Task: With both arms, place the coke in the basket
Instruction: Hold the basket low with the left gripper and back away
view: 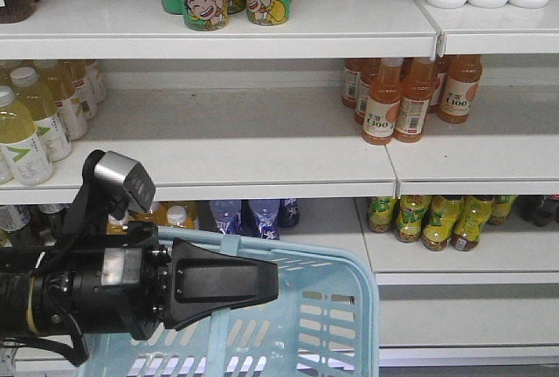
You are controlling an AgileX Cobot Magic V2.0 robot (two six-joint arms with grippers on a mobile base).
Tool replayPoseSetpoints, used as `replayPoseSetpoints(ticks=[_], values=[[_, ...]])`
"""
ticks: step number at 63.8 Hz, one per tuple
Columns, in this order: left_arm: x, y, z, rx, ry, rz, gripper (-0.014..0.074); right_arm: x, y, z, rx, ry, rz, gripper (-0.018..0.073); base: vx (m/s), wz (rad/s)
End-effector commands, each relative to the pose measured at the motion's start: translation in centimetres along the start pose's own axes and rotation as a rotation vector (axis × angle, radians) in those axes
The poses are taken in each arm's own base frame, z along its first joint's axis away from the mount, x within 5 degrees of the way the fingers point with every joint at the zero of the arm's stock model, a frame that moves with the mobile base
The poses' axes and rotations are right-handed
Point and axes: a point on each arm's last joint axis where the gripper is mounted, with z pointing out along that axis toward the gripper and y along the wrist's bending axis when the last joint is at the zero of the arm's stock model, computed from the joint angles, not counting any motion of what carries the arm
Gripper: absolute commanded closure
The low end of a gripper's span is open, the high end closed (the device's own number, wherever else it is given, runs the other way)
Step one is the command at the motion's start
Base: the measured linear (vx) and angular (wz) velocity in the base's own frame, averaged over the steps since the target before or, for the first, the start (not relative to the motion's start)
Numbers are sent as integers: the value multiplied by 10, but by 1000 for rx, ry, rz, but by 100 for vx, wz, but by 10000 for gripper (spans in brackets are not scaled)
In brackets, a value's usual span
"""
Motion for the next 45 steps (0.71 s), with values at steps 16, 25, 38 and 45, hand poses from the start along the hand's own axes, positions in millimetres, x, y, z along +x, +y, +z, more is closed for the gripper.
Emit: replayPoseSetpoints(ticks=[16,25,38,45], values=[[2,-29,-3,215,43,21,604,-3,-1,-1,9,-80,-7,564,0,0],[2,-29,-3,215,43,21,604,-3,-1,-1,9,-80,-7,564,0,0],[2,-29,-3,215,43,21,604,-3,-1,-1,9,-80,-7,564,0,-1],[2,-29,-3,215,43,21,604,-3,-1,-1,9,-80,-7,564,-1,-5]])
